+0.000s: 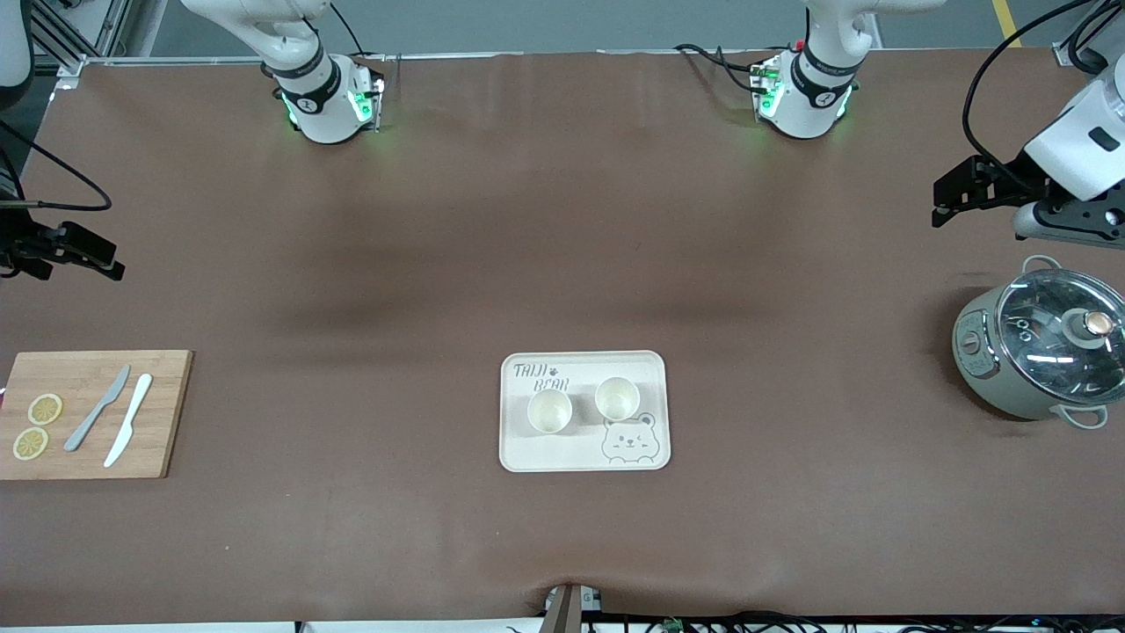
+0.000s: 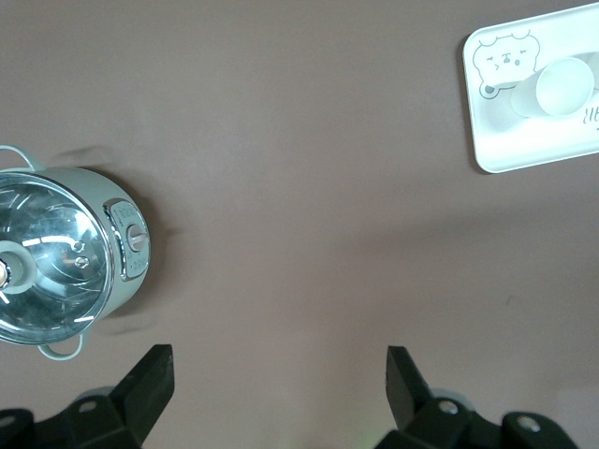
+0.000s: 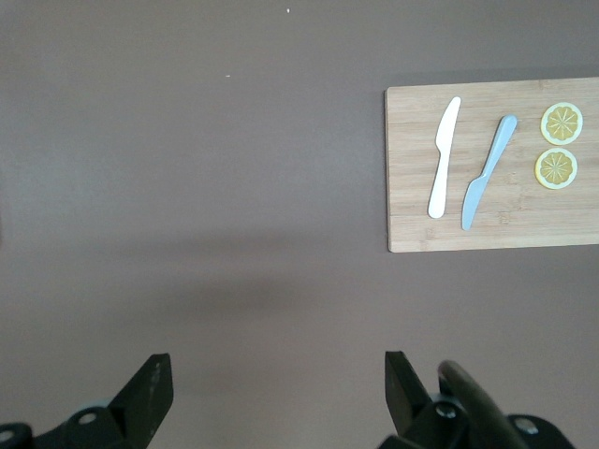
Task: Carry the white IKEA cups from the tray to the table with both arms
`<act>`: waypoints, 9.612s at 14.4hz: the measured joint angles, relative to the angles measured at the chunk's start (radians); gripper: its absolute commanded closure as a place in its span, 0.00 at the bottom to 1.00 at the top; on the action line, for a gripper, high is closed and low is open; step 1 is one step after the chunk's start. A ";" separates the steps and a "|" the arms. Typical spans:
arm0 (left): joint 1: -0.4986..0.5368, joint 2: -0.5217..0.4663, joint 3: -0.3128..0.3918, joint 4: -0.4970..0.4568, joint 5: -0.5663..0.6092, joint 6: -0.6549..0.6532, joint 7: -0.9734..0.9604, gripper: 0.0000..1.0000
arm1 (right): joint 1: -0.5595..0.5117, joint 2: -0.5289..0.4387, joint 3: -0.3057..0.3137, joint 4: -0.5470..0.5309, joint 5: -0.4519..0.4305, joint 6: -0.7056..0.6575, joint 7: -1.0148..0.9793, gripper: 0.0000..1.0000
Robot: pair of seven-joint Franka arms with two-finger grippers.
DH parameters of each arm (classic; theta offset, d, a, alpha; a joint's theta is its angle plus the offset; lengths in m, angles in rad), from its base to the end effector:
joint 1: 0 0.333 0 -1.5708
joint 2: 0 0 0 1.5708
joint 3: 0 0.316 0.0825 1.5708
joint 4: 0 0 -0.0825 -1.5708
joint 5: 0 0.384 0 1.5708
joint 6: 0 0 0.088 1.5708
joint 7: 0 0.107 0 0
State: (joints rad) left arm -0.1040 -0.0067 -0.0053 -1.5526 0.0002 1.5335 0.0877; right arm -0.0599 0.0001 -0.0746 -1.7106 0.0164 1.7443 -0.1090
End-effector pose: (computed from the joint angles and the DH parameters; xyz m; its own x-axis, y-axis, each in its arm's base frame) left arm 0.5456 -0.0599 0.6335 0.9806 -0.1957 -0.0124 -0.1957 -0.9807 0.0008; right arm 0.5609 -0.0744 0.5732 0.9990 -0.0283 0.0351 -0.0278 -0.9995 -0.0125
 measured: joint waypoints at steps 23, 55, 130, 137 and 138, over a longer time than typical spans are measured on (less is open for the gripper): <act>-0.249 0.552 -0.088 0.216 0.059 0.383 -0.497 0.00 | -0.001 0.002 -0.002 0.009 -0.001 -0.001 0.001 0.00; -0.375 0.805 -0.090 0.159 0.171 0.732 -0.814 0.03 | 0.150 0.031 0.019 0.036 0.029 0.061 0.203 0.00; 0.648 0.174 -0.525 -0.931 0.156 1.224 -0.209 1.00 | 0.721 0.893 0.016 0.354 0.038 0.832 0.928 1.00; 0.648 0.213 -0.525 -0.934 0.156 1.238 -0.209 1.00 | 0.715 0.870 0.003 0.389 0.038 0.764 0.927 1.00; 0.648 0.223 -0.525 -0.934 0.156 1.247 -0.209 1.00 | 0.711 0.851 0.000 0.396 0.038 0.718 0.926 1.00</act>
State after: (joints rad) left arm 0.5444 0.2159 -0.5307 -2.4865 0.1558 2.7801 -0.1209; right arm 0.6506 0.8506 -0.0746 -1.3146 0.0548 2.4621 0.8165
